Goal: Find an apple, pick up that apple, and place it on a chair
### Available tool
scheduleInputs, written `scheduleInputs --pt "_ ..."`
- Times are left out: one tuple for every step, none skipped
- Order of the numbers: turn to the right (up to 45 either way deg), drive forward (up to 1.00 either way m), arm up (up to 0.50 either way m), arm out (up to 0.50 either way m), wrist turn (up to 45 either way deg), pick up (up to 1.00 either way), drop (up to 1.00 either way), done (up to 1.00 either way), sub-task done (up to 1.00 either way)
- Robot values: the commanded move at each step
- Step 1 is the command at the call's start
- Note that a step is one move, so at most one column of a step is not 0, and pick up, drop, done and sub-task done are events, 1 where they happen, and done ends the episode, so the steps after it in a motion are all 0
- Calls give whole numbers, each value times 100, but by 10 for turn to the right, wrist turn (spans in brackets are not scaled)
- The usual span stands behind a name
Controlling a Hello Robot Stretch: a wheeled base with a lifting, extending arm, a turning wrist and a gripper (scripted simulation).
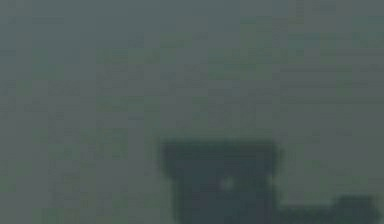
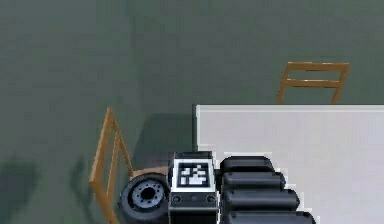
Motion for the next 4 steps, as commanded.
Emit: scheduleInputs --pt "-60 0 0 0 0 0 0 0 0" --pt "0 0 0 32 0 0 0 0 0" --pt "0 0 0 0 450 0 0 0 0" --pt "0 0 0 0 450 0 0 0 0"
